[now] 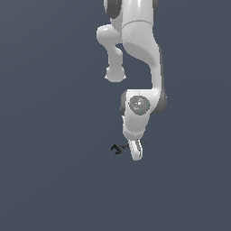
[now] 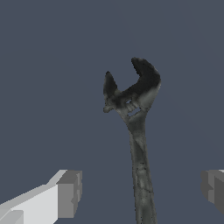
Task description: Pick up the object and move it to a goal position.
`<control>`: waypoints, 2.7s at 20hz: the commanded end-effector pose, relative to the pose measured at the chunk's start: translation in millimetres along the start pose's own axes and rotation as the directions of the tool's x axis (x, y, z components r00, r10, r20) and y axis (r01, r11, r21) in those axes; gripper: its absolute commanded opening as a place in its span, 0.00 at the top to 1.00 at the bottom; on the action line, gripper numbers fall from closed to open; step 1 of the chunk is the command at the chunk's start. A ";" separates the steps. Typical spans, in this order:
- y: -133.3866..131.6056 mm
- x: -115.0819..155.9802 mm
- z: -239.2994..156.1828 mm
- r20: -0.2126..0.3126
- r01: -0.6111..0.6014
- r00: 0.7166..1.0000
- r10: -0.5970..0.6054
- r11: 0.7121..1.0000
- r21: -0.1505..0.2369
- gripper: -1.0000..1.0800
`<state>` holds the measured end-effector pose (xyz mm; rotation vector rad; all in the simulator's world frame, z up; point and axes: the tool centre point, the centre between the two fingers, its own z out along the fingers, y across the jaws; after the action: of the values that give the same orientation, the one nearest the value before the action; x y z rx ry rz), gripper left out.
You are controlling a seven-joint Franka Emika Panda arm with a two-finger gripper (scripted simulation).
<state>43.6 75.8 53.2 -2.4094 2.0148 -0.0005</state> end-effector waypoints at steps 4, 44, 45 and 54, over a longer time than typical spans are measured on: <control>1.2 0.2 23.4 0.000 -0.003 1.000 0.003 1.000 -0.001 0.04; 58.9 46.3 5.5 0.000 -0.006 1.000 0.006 1.000 -0.001 1.00; 65.5 51.3 1.2 0.000 -0.006 1.000 0.006 1.000 -0.001 1.00; 117.6 91.7 -34.2 0.002 -0.005 1.000 0.005 1.000 -0.001 1.00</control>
<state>-49.0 -28.1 81.8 -2.4035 2.0218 0.0023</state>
